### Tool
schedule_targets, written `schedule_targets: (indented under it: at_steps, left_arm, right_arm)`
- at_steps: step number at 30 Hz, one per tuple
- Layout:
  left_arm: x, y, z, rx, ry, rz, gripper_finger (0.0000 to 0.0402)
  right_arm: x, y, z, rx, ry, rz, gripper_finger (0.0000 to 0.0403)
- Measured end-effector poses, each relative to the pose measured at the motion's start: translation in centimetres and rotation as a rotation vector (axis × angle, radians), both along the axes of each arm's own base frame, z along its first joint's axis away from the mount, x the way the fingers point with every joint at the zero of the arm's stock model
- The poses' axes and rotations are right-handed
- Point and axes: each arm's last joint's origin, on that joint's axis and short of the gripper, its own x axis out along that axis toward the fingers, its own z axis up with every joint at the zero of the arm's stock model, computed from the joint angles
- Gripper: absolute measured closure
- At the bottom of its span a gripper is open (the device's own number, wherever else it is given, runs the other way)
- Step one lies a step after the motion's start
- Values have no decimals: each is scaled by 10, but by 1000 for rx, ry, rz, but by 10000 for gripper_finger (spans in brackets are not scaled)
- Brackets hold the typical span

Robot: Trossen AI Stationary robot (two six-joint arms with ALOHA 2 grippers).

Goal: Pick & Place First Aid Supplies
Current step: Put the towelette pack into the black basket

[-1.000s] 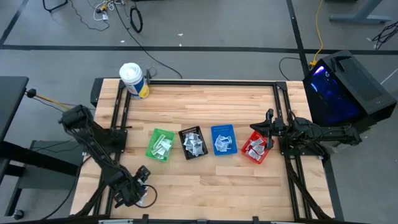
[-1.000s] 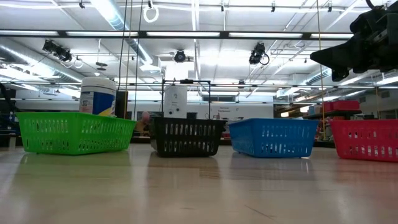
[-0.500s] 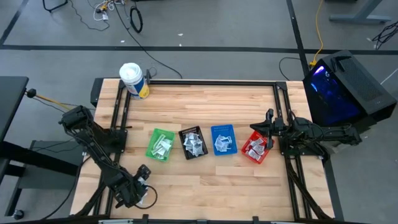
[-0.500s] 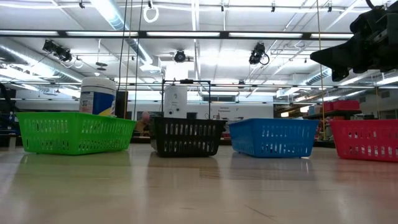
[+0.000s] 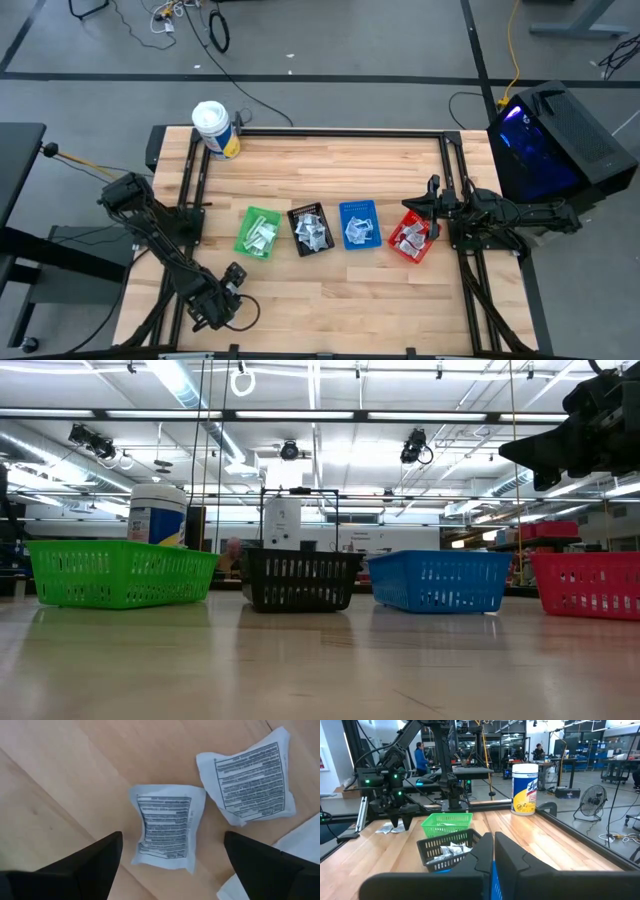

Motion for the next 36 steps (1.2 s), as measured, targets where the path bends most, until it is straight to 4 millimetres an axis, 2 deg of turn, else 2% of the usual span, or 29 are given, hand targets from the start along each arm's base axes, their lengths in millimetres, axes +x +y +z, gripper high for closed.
schedule_targets:
  at_steps: [8, 11, 19, 22, 26, 36]
  left_arm:
    - [0, -1, -2, 4, 3, -3, 54]
    - [0, -1, -3, -5, 15, -5, 84]
    - [-1, -2, -3, -24, 38, -10, 197]
    - [-1, -2, -3, -23, 40, -10, 223]
    - [-1, -2, -3, -21, 41, -9, 235]
    - [0, -3, -1, -35, 60, 0, 230]
  right_arm:
    - [0, 0, 0, 0, 0, 0, 380]
    - [0, 0, 0, 0, 0, 0, 380]
    - [0, 0, 0, 0, 0, 0, 380]
    - [0, 0, 0, 0, 0, 0, 380]
    - [0, 0, 0, 0, 0, 0, 380]
    - [0, 0, 0, 0, 0, 0, 380]
